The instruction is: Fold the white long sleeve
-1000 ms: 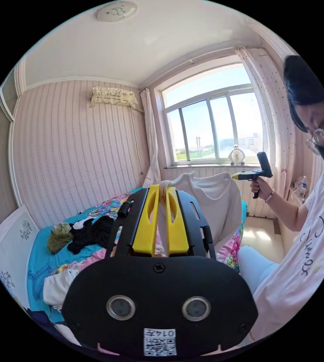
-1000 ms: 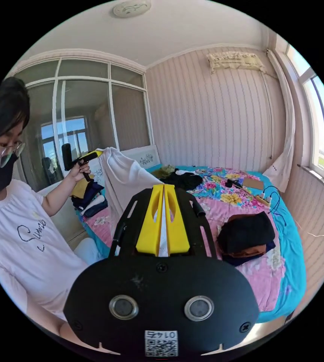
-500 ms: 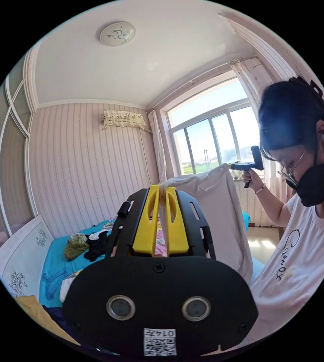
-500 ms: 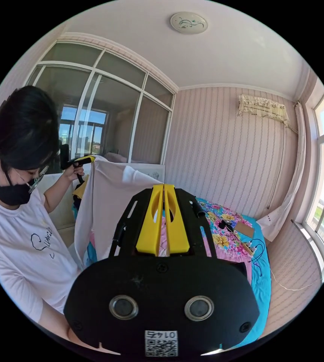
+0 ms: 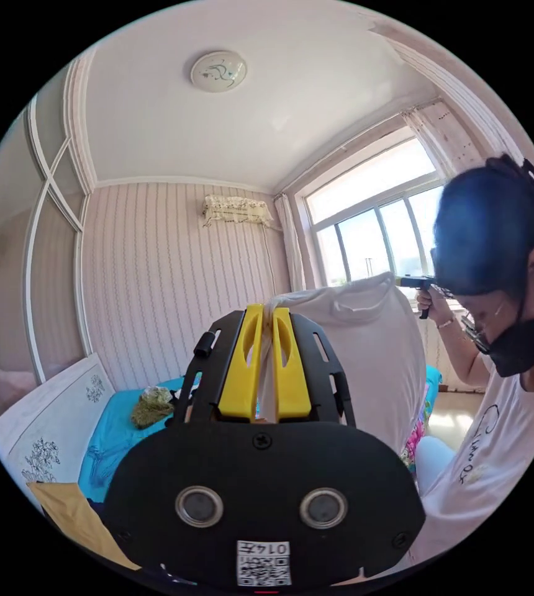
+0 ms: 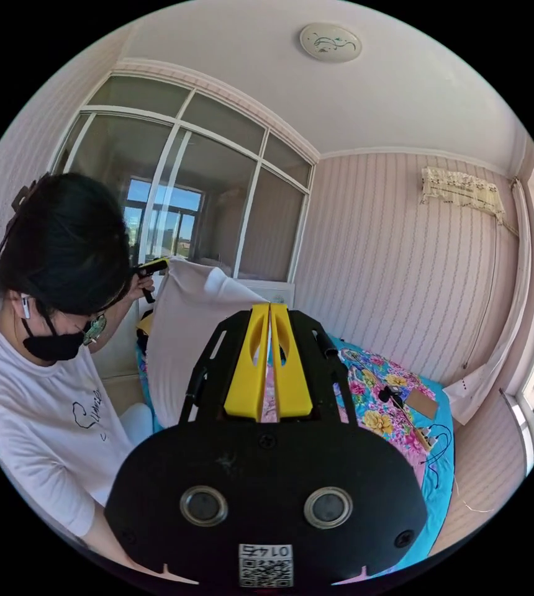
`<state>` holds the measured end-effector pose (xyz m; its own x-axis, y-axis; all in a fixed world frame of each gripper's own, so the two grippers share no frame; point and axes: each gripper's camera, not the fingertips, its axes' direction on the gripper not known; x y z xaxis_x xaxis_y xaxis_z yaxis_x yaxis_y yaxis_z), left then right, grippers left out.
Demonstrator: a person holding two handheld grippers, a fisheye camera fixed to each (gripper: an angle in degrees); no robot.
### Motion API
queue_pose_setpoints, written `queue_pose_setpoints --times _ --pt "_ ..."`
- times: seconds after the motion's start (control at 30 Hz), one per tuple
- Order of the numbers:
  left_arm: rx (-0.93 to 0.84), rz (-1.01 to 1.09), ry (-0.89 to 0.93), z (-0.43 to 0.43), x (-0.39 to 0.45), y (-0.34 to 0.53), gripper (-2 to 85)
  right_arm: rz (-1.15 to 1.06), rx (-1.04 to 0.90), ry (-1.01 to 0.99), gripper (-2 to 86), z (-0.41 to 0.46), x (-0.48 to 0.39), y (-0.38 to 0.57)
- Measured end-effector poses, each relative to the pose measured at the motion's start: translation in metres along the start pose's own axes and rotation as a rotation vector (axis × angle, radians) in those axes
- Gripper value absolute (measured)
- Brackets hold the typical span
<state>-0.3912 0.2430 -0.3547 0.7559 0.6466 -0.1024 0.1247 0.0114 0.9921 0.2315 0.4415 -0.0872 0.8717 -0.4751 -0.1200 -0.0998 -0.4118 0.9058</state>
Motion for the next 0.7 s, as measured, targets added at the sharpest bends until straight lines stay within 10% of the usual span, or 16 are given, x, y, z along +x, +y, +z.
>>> queue_pose_setpoints --times 0.43,0.7 --pt "-0.699 -0.282 -0.255 0.399 -0.202 0.247 4.9 0.407 -0.747 0.068 -0.2 0.439 0.285 0.151" --pt "-0.880 -0.410 -0.249 0.362 -0.247 0.400 6.9 0.474 -0.880 -0.054 1.3 0.465 0.288 0.338"
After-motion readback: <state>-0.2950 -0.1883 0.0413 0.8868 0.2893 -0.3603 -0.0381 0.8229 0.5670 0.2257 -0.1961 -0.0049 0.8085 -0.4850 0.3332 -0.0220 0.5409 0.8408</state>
